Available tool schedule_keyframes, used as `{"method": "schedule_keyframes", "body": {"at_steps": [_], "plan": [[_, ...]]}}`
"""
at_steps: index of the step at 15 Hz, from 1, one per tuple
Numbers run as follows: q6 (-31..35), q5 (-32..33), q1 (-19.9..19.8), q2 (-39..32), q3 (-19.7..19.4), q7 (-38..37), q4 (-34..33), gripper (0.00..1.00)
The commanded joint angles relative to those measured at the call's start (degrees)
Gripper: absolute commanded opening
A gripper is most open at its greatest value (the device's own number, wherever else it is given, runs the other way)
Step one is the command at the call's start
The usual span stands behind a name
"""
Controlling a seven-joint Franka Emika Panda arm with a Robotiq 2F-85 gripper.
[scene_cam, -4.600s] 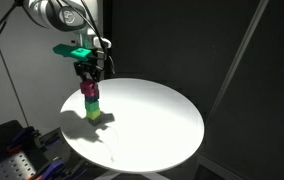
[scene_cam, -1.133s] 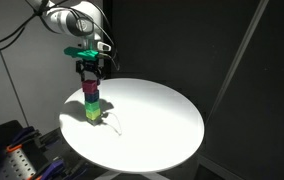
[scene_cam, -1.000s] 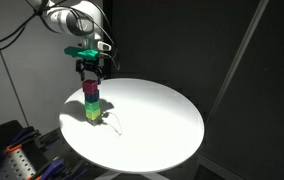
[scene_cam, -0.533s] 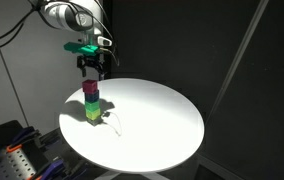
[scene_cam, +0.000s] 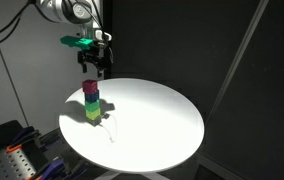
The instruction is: Put the pink block on the blue block
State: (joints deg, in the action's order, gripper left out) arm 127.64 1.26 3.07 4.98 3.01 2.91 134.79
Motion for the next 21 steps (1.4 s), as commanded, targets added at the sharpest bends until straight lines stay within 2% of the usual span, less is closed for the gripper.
{"method": "schedule_keyframes", "body": {"at_steps": [1, 9, 21], "plan": [[-2.52, 2.52, -0.62, 3.49, 0.01, -5.21, 1.53, 1.00], [-4.70, 3.12, -0.89, 8.69, 0.11, -8.68, 4.16, 1.00], [-7.05, 0.96, -1.38, 16.13, -0.88, -6.21, 7.63, 1.00]]}}
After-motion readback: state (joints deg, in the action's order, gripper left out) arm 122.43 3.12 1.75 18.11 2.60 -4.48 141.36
